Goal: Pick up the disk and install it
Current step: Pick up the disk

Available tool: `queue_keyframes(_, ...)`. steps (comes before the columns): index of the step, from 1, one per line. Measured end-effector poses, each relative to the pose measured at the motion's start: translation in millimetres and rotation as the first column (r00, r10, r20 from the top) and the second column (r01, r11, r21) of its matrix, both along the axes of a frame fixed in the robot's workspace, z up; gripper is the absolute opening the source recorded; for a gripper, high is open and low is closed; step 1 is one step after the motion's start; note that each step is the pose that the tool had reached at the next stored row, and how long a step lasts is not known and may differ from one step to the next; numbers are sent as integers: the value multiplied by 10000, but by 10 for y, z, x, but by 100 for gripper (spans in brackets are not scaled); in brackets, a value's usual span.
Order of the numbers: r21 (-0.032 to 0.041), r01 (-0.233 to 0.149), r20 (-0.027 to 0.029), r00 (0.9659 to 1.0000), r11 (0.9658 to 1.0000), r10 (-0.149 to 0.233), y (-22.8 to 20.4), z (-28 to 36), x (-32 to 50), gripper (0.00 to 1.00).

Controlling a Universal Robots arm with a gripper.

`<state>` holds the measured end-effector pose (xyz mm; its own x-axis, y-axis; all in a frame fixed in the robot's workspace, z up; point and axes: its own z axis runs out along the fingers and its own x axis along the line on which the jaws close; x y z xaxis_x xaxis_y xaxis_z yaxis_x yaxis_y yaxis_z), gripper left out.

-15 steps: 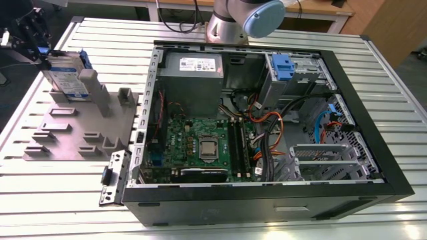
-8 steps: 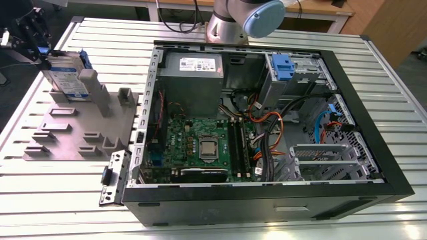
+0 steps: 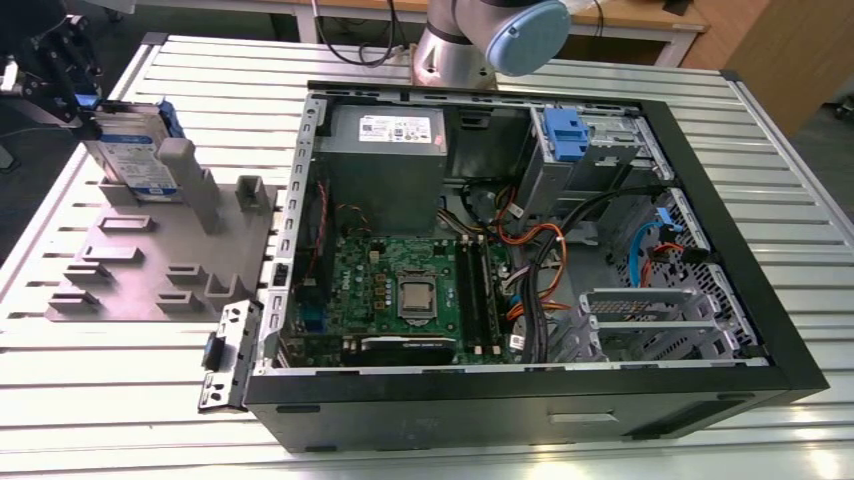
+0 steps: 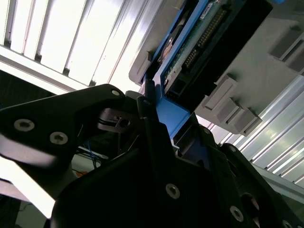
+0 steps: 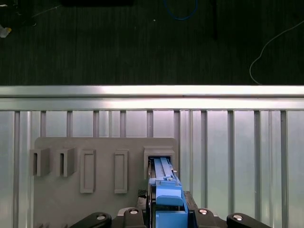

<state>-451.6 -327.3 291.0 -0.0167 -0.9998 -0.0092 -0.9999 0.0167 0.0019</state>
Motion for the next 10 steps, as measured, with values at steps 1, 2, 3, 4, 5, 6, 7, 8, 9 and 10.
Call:
queue_keyframes(1,0,0,-1,10000,10000,0,0,0,0,38)
queue_keyframes(2,0,1,-3,10000,10000,-1,0,1,0,38)
queue_keyframes(3,0,0,-4,10000,10000,0,0,1,0,38)
queue_keyframes(4,0,0,-3,10000,10000,0,0,1,1,38)
queue_keyframes(5,-1,0,-5,10000,10000,0,0,0,1,38)
queue_keyframes(6,-3,0,-5,10000,10000,0,0,-1,1,38)
queue_keyframes(7,-3,0,-6,10000,10000,0,0,-2,1,38)
queue_keyframes(8,-3,0,-5,10000,10000,0,0,-3,1,38)
queue_keyframes(9,-3,0,-4,10000,10000,0,0,-3,1,38)
queue_keyframes(10,-3,1,-4,10000,10000,-1,0,-4,1,38)
